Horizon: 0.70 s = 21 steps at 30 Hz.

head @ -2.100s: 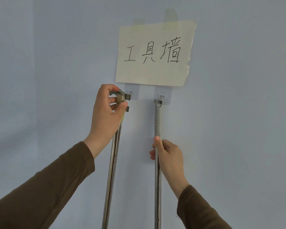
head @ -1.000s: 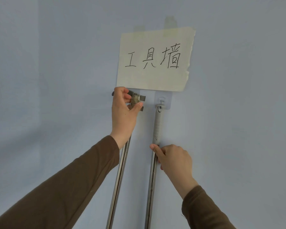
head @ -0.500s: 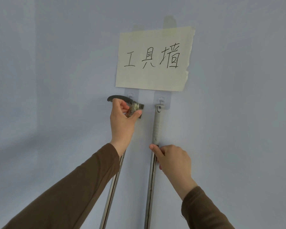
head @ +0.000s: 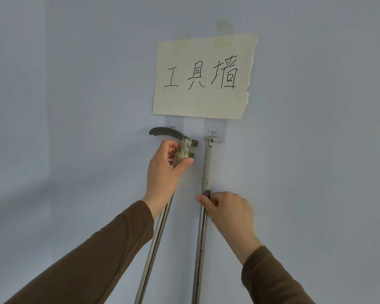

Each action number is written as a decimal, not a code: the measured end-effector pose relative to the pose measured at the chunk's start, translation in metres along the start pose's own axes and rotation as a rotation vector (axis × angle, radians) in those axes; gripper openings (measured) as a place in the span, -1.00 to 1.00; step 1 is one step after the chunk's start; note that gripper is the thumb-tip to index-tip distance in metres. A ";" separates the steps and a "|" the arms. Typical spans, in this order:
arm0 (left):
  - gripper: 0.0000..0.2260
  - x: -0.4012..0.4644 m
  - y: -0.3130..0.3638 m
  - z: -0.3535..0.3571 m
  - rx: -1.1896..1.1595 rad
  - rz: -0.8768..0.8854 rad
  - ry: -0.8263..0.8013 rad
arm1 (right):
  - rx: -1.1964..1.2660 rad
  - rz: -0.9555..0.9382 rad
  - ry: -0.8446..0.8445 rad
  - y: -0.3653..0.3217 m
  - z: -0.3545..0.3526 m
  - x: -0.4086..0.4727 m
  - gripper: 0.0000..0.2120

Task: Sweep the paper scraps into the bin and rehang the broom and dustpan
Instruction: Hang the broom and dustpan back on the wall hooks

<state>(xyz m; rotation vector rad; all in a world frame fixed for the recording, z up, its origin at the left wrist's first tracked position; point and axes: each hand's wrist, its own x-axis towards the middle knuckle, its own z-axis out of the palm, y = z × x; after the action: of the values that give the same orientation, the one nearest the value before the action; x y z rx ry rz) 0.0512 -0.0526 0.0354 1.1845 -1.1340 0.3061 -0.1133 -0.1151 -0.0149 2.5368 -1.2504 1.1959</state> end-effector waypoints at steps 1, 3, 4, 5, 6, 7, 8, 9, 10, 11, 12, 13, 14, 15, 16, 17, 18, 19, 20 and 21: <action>-0.63 -0.002 -0.001 -0.001 0.010 0.004 -0.017 | -0.002 -0.001 -0.003 0.000 -0.001 0.000 -0.39; -0.62 -0.005 -0.005 -0.002 0.026 -0.001 -0.033 | -0.011 -0.003 -0.011 -0.001 -0.002 -0.001 -0.41; -0.62 -0.007 -0.008 -0.003 0.034 -0.009 -0.034 | -0.015 -0.003 -0.017 -0.001 -0.003 -0.001 -0.41; -0.61 -0.009 -0.010 -0.004 0.042 -0.016 -0.035 | -0.019 -0.003 -0.020 -0.001 -0.003 -0.001 -0.41; -0.61 -0.010 -0.011 -0.004 0.048 -0.020 -0.037 | -0.020 -0.002 -0.022 -0.002 -0.003 -0.002 -0.42; -0.61 -0.011 -0.012 -0.004 0.051 -0.023 -0.040 | -0.019 -0.001 -0.024 -0.002 -0.003 -0.002 -0.42; -0.61 -0.012 -0.013 -0.005 0.053 -0.028 -0.045 | -0.015 0.000 -0.028 -0.002 -0.002 -0.002 -0.42; -0.61 -0.012 -0.014 -0.005 0.053 -0.032 -0.052 | -0.012 0.002 -0.033 -0.002 -0.002 -0.002 -0.42; -0.61 -0.013 -0.015 -0.005 0.054 -0.036 -0.059 | -0.010 0.005 -0.040 -0.002 -0.002 -0.002 -0.42; -0.62 -0.014 -0.016 -0.006 0.055 -0.038 -0.067 | -0.009 0.009 -0.046 -0.002 -0.002 -0.003 -0.43; -0.62 -0.014 -0.017 -0.006 0.057 -0.039 -0.073 | -0.007 0.010 -0.049 -0.002 -0.003 -0.003 -0.43; -0.62 -0.015 -0.018 -0.006 0.061 -0.039 -0.078 | -0.003 0.010 -0.050 -0.002 -0.003 -0.003 -0.43; -0.61 -0.016 -0.019 -0.007 0.066 -0.040 -0.082 | -0.001 0.008 -0.052 -0.003 -0.004 -0.004 -0.43; -0.61 -0.017 -0.019 -0.007 0.069 -0.042 -0.084 | -0.002 0.006 -0.053 -0.003 -0.005 -0.004 -0.43; -0.60 -0.018 -0.019 -0.007 0.074 -0.044 -0.087 | -0.001 0.006 -0.054 -0.003 -0.005 -0.005 -0.44; -0.60 -0.018 -0.020 -0.007 0.079 -0.045 -0.090 | 0.000 0.008 -0.058 -0.003 -0.006 -0.005 -0.44; -0.59 -0.019 -0.020 -0.007 0.087 -0.047 -0.095 | 0.003 0.010 -0.062 -0.003 -0.006 -0.005 -0.44; -0.59 -0.020 -0.020 -0.007 0.092 -0.047 -0.100 | 0.004 0.012 -0.064 -0.003 -0.006 -0.005 -0.44; -0.59 -0.021 -0.021 -0.007 0.100 -0.047 -0.107 | 0.007 0.013 -0.066 -0.003 -0.005 -0.005 -0.44; -0.59 -0.021 -0.021 -0.007 0.107 -0.046 -0.110 | 0.008 0.013 -0.067 -0.003 -0.005 -0.005 -0.43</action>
<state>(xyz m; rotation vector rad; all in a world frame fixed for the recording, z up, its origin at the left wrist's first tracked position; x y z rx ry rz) 0.0608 -0.0477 0.0062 1.3336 -1.1962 0.2717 -0.1163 -0.1081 -0.0144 2.5991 -1.2806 1.1293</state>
